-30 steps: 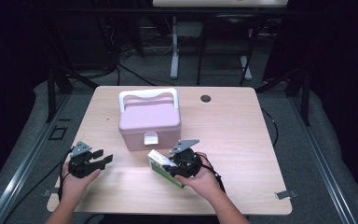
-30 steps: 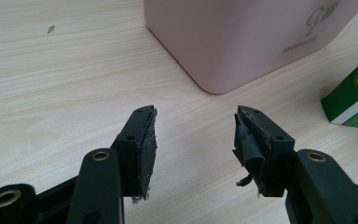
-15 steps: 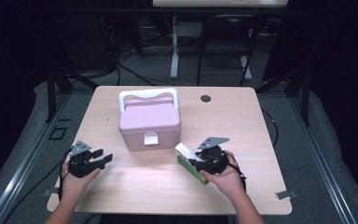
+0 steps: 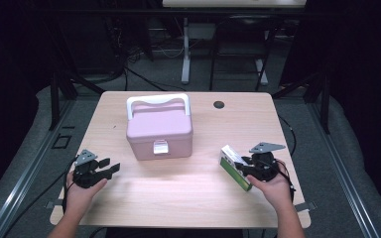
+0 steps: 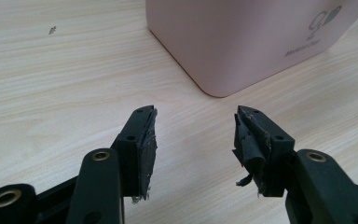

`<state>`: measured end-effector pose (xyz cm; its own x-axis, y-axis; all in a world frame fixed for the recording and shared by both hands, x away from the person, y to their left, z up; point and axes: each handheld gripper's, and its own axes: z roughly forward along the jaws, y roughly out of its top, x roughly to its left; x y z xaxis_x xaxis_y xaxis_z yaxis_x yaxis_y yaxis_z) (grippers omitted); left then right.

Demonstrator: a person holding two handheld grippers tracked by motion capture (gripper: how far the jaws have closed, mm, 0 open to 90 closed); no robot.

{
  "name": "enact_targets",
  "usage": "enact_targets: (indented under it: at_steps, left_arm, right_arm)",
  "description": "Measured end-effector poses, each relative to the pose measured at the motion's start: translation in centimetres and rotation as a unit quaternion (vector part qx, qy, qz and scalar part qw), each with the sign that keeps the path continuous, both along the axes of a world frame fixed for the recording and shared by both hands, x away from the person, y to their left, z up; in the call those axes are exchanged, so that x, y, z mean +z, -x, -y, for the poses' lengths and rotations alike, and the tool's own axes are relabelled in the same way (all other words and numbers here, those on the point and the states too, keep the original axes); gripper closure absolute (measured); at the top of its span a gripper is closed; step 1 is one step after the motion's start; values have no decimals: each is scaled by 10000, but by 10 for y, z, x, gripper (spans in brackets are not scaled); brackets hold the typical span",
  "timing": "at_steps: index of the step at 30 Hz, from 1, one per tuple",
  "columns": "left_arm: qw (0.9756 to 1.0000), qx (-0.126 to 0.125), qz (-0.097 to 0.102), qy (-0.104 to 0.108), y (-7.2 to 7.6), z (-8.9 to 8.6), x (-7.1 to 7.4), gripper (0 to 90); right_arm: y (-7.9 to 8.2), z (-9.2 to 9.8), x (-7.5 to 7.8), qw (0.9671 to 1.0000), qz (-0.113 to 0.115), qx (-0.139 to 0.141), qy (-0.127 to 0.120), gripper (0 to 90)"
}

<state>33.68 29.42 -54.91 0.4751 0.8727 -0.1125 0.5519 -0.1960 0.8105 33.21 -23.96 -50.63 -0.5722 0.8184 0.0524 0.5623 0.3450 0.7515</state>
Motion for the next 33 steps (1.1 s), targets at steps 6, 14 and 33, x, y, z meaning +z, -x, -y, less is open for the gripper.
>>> enact_targets:
  at_steps: [6, 14, 33]
  left_arm:
    - [10000, -6, 11, 9, 1, -1, 0, 480]
    - [10000, 8, -15, -9, 1, -1, -1, 480]
    - [9998, -64, -151, 128, 1, 3, 2, 534]
  right_arm:
    - [3, 26, 0, 9999, 74, -129, 83, 618]
    - [4, 37, -1, 9993, 91, -303, -198, 584]
    - [16, -24, 18, 9938, 861, -106, -693, 611]
